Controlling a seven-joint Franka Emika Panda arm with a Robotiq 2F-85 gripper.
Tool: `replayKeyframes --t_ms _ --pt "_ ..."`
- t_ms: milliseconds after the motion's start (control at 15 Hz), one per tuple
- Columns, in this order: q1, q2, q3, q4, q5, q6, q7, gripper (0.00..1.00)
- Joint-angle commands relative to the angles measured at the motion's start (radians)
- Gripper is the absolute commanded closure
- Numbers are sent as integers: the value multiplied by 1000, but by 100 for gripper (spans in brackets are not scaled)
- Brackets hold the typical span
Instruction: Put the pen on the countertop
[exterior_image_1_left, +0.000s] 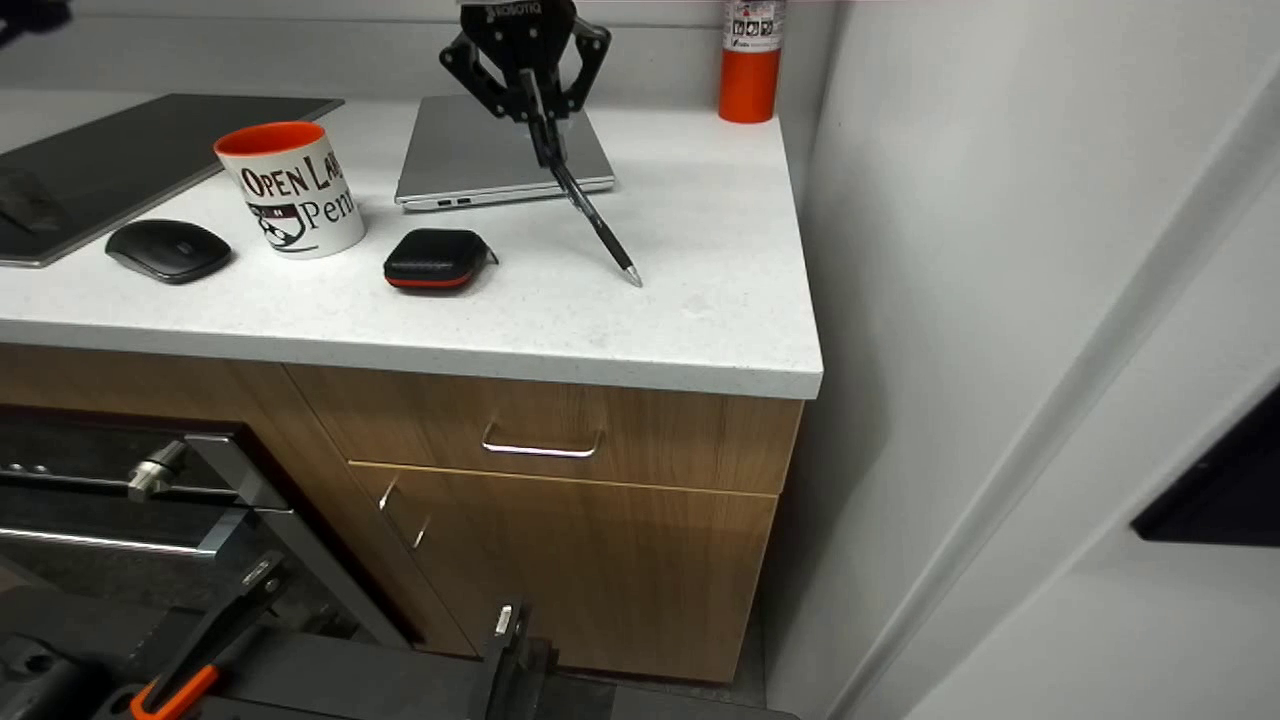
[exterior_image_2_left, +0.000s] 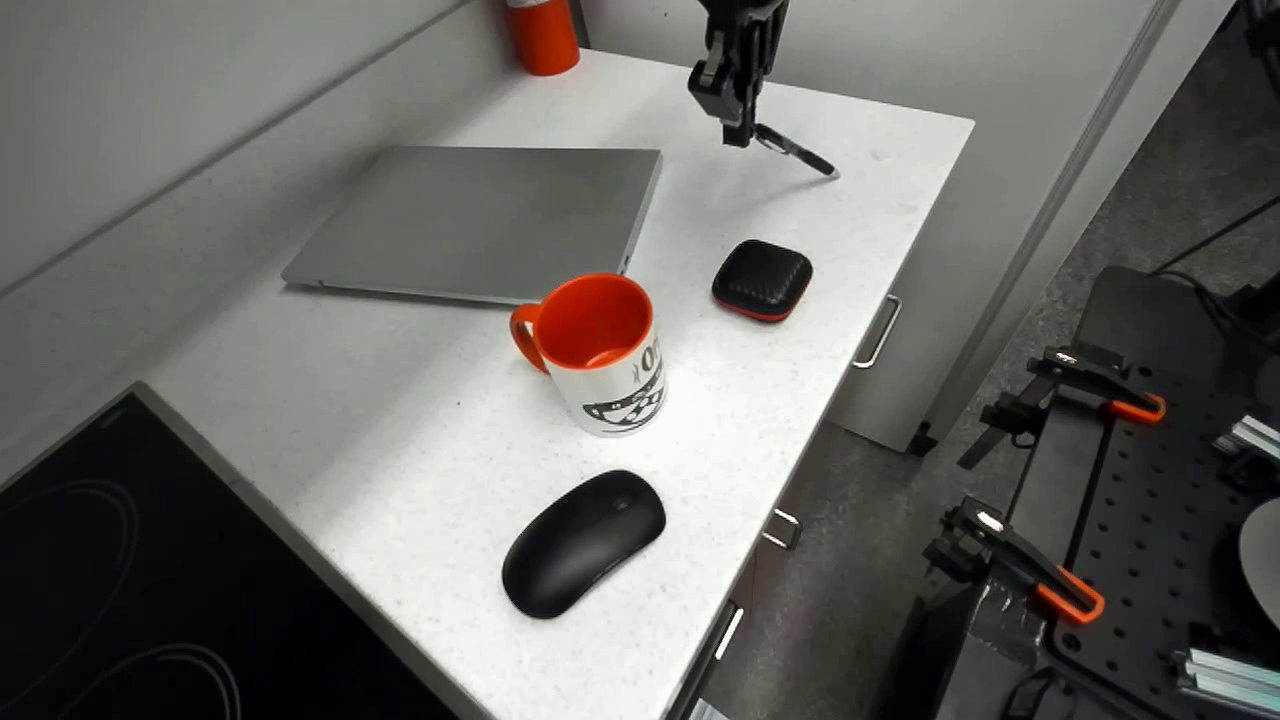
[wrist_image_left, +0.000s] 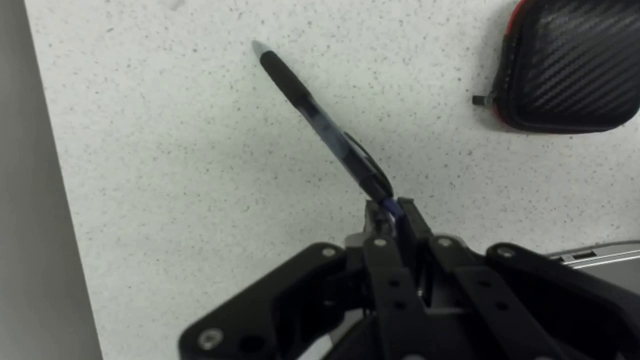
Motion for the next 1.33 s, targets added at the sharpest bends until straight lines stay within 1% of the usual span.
replayKeyframes --t_ms 0,67,133,200,267,467,600,800,1000,1067,1267 --pt "0 63 -14 68 57 -11 1 100" --pt "-1 71 -16 76 67 -9 5 100" --pt "-4 72 -18 83 84 -12 -5 75" --pt "-5 74 -21 88 95 -10 -8 73" --pt "-7 69 -24 91 107 -10 -10 67" --pt "-10 46 -31 92 135 -3 -23 40" --pt "-10 35 -35 95 132 -7 -25 23" --pt "-9 24 -37 94 133 -6 -30 0" --pt "-8 19 -35 95 146 -34 -59 0" --pt "-3 34 -37 91 108 -6 -17 0" --pt "-3 34 -36 91 110 -8 -24 0"
